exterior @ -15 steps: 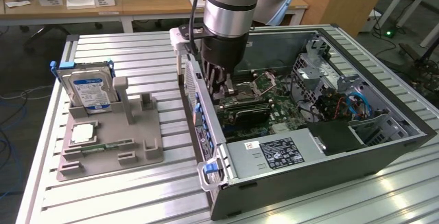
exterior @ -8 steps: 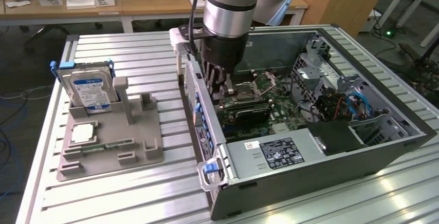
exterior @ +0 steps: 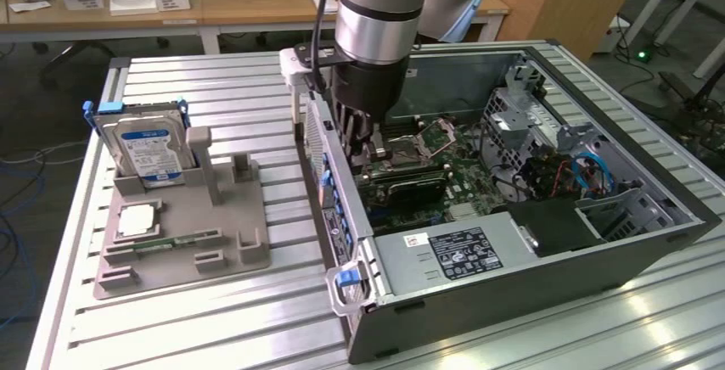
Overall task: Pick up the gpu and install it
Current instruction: 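Press down on the gpu until it lock into place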
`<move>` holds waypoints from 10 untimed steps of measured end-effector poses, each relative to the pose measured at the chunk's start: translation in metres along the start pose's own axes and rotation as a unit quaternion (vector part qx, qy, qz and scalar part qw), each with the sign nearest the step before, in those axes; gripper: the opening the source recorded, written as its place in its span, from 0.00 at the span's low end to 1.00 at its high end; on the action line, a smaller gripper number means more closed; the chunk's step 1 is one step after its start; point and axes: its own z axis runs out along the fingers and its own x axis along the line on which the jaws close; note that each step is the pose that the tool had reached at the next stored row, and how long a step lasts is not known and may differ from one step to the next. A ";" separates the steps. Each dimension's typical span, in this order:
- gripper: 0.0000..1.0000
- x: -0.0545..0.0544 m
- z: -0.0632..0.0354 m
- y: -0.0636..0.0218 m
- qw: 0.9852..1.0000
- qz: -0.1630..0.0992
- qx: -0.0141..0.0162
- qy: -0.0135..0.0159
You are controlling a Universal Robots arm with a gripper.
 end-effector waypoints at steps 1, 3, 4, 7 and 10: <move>0.11 0.000 0.0006 0.0000 1.000 0.000 0.000 0.000; 0.11 0.000 0.0011 0.0001 1.000 0.000 0.000 0.000; 0.11 0.000 0.0013 0.0000 1.000 0.000 0.000 0.000; 0.11 0.000 0.0010 -0.0013 1.000 0.000 0.000 -0.001; 0.11 0.000 0.0010 -0.0060 1.000 0.000 0.000 -0.001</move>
